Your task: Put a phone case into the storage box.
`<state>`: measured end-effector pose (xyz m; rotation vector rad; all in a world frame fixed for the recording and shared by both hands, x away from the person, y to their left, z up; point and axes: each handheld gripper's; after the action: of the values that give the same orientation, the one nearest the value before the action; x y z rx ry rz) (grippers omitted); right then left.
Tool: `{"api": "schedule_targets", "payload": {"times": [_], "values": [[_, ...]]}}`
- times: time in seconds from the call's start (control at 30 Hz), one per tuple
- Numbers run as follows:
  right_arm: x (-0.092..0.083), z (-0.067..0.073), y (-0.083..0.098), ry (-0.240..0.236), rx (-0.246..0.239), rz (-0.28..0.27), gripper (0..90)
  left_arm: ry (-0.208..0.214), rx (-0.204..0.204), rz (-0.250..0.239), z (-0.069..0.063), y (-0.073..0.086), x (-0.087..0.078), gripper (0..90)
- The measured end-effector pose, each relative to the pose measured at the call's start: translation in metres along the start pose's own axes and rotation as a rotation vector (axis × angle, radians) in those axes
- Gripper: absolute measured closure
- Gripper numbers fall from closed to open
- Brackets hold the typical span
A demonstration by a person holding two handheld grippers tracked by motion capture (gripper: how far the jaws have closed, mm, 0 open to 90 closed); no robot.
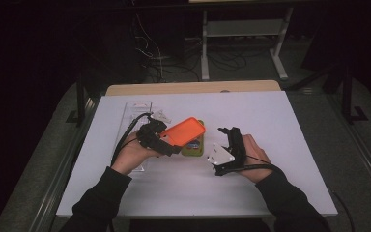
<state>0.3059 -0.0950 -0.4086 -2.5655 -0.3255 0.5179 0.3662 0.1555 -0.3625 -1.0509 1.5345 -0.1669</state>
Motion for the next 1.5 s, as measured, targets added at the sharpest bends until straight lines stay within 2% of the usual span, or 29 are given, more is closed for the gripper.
{"api": "schedule_targets", "payload": {"times": [0.03, 0.1, 0.13, 0.17, 0.27, 0.37, 0.43, 0.5, 0.53, 0.57, 0.6, 0.63, 0.67, 0.73, 0.77, 1.0, 1.07, 1.1, 1.13, 1.2, 1.27, 1.3, 1.33, 1.5], "values": [[0.000, 0.000, 0.000, 0.009, -0.037, -0.008, 0.5, 0.003, -0.003, 0.006, 0.000, 0.000, 0.000, 15.7], [0.000, 0.004, -0.003, 0.047, -0.030, -0.020, 0.5, 0.007, 0.015, 0.028, 0.001, 0.000, -0.001, 15.7], [0.000, 0.004, -0.003, 0.052, -0.070, -0.025, 0.5, 0.007, 0.018, 0.028, 0.001, 0.000, 0.000, 15.8], [0.000, 0.005, -0.004, 0.060, -0.088, -0.029, 0.5, 0.006, 0.031, 0.043, 0.001, -0.001, -0.001, 15.7], [0.001, 0.008, -0.005, 0.078, -0.131, -0.045, 0.5, 0.014, 0.031, 0.042, -0.001, -0.001, 0.001, 15.8], [0.002, 0.010, -0.006, 0.100, -0.203, -0.063, 0.5, 0.019, 0.039, 0.045, -0.002, -0.002, 0.001, 15.7], [0.001, 0.014, -0.008, 0.117, -0.194, -0.051, 0.8, 0.021, 0.057, 0.049, -0.002, -0.002, 0.001, 15.7], [0.001, 0.016, -0.010, 0.139, -0.208, -0.052, 2.2, 0.024, 0.043, 0.034, -0.004, -0.002, 0.003, 15.7], [0.001, 0.017, -0.011, 0.134, -0.217, -0.051, 3.8, 0.031, 0.023, 0.017, -0.006, -0.002, 0.005, 15.7], [0.002, 0.018, -0.012, 0.155, -0.231, -0.060, 4.5, 0.028, 0.049, 0.042, -0.005, -0.003, 0.003, 15.7], [0.002, 0.019, -0.013, 0.158, -0.240, -0.058, 5.1, 0.034, 0.049, 0.040, -0.005, -0.003, 0.003, 15.7], [0.002, 0.019, -0.014, 0.153, -0.238, -0.061, 5.4, 0.033, 0.032, 0.015, -0.007, -0.003, 0.005, 15.7], [0.003, 0.020, -0.015, 0.145, -0.248, -0.066, 5.7, 0.034, 0.050, 0.038, -0.006, -0.003, 0.004, 15.7], [0.003, 0.024, -0.016, 0.173, -0.266, -0.072, 6.8, 0.035, 0.069, 0.044, -0.007, -0.004, 0.004, 15.8], [0.005, 0.023, -0.016, 0.181, -0.321, -0.089, 8.6, 0.039, 0.065, 0.038, -0.007, -0.004, 0.004, 15.8], [0.004, 0.028, -0.020, 0.232, -0.359, -0.127, 18.8, 0.050, 0.067, 0.039, -0.011, -0.004, 0.007, 15.8], [0.005, 0.031, -0.022, 0.254, -0.342, -0.142, 22.4, 0.049, 0.078, 0.046, -0.012, -0.005, 0.007, 15.8], [0.004, 0.031, -0.023, 0.260, -0.352, -0.148, 24.1, 0.054, 0.082, 0.049, -0.012, -0.005, 0.007, 15.8], [0.004, 0.032, -0.023, 0.261, -0.354, -0.148, 25.5, 0.058, 0.075, 0.036, -0.014, -0.005, 0.009, 15.8], [0.004, 0.033, -0.024, 0.256, -0.366, -0.149, 30.6, 0.058, 0.093, 0.048, -0.014, -0.005, 0.009, 15.8], [0.004, 0.035, -0.023, 0.260, -0.378, -0.157, 36.3, 0.057, 0.089, 0.038, -0.016, -0.005, 0.011, 15.7], [0.003, 0.036, -0.023, 0.242, -0.388, -0.146, 39.1, 0.059, 0.089, 0.037, -0.016, -0.005, 0.011, 15.8], [0.003, 0.037, -0.023, 0.244, -0.390, -0.147, 41.7, 0.063, 0.105, 0.049, -0.016, -0.006, 0.011, 15.7], [0.002, 0.040, -0.025, 0.249, -0.410, -0.163, 51.9, 0.068, 0.111, 0.057, -0.018, -0.006, 0.014, 15.7]]}}
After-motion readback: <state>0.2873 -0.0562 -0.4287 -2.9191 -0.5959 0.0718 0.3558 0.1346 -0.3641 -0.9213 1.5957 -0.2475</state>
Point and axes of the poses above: each handheld gripper's, and its own axes: x roughly forward along the jaws, y roughly out of its underside, z roughly to its left, and after that the axes turned 13 degrees about y, right-handed
